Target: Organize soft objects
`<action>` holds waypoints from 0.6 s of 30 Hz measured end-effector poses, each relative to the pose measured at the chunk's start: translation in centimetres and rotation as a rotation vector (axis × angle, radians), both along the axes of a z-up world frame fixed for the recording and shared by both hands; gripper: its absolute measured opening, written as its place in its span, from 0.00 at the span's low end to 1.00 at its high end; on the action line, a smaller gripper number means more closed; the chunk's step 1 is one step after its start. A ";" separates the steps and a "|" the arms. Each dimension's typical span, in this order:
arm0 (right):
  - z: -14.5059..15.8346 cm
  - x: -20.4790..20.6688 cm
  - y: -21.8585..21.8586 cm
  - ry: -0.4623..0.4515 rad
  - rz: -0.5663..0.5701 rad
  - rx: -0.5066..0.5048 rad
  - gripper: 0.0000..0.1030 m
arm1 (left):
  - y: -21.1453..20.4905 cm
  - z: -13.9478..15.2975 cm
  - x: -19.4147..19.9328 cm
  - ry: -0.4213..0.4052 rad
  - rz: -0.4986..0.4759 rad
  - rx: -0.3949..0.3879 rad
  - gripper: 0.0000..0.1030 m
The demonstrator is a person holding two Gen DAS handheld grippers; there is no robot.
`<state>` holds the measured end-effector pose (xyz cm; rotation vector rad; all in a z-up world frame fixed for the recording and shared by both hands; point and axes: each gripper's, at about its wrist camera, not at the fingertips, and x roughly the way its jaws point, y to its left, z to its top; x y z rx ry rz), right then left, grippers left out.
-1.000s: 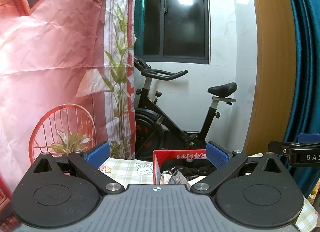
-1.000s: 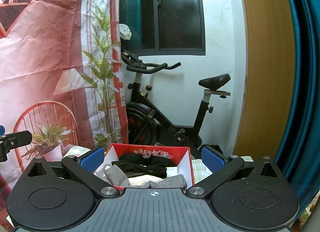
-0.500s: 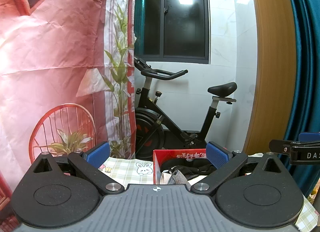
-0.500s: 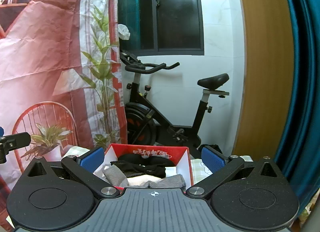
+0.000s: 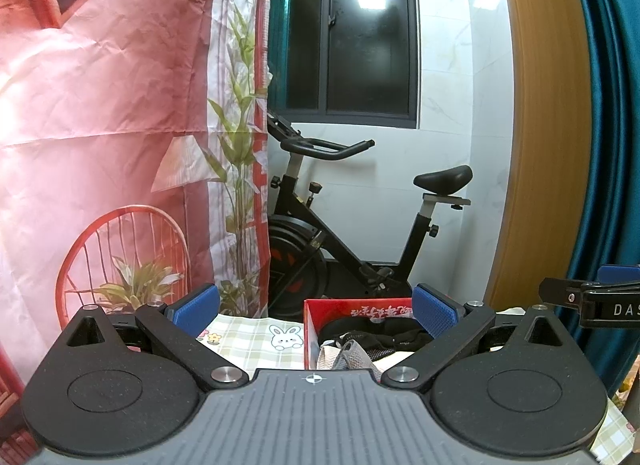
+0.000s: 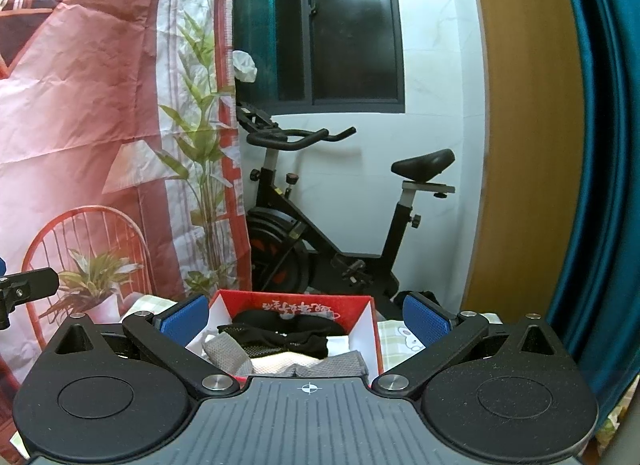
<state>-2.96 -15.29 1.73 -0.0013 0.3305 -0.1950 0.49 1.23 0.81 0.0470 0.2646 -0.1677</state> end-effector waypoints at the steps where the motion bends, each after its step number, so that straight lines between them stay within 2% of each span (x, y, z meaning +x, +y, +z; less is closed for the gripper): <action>1: 0.1 0.0 -0.1 0.000 -0.001 0.000 1.00 | 0.0 0.0 0.0 0.000 0.000 0.000 1.00; 18: 0.2 0.2 -0.4 -0.001 -0.003 0.002 1.00 | -0.1 -0.1 -0.1 0.005 -0.002 -0.011 1.00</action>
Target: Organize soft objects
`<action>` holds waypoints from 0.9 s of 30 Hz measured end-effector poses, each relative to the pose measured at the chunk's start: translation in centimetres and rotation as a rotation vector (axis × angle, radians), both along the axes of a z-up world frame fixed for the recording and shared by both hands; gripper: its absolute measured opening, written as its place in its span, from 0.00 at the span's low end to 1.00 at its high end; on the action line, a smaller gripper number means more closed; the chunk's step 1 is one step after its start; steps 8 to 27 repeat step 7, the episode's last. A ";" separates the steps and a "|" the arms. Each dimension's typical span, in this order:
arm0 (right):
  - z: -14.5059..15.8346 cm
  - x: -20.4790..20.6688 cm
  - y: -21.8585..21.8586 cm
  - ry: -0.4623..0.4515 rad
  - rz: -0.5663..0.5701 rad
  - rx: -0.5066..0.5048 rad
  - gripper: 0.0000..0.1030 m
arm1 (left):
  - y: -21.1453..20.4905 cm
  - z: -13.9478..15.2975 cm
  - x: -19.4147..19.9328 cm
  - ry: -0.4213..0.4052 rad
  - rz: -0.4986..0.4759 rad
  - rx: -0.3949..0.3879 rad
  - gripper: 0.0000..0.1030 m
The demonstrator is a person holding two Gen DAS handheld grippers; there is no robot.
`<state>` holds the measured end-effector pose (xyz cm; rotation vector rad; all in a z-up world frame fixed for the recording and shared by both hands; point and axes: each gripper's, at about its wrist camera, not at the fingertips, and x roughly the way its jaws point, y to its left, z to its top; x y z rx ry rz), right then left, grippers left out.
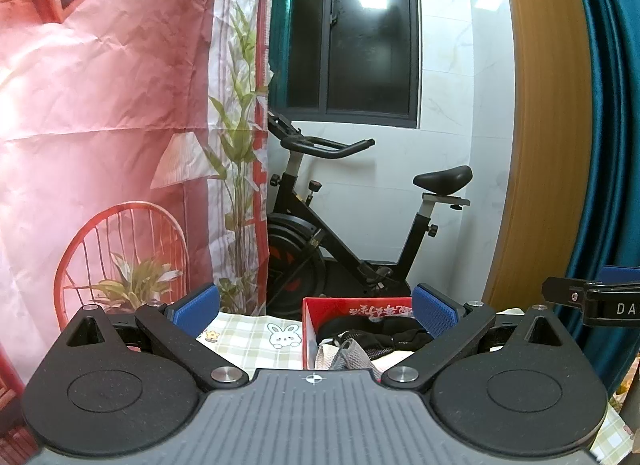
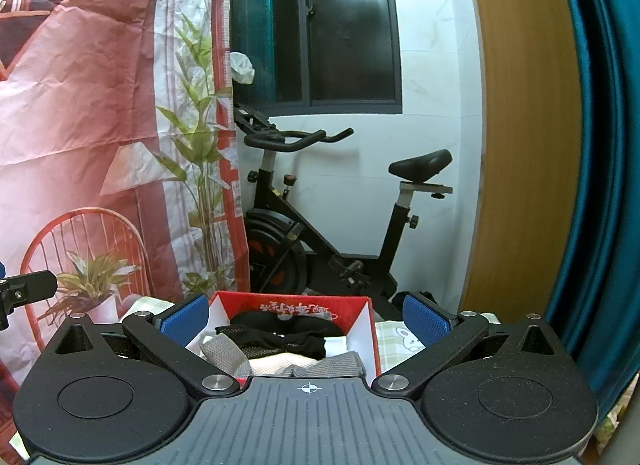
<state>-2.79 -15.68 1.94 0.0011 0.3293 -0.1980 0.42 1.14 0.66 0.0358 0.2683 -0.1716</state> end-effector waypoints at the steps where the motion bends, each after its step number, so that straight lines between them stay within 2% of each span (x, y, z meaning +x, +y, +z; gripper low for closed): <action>1: 0.0 0.0 0.0 0.000 0.001 0.000 1.00 | 0.0 0.0 0.0 0.000 -0.001 -0.001 1.00; 27: 0.0 -0.1 0.0 0.001 0.001 0.000 1.00 | -0.1 -0.1 -0.2 -0.002 -0.001 -0.004 1.00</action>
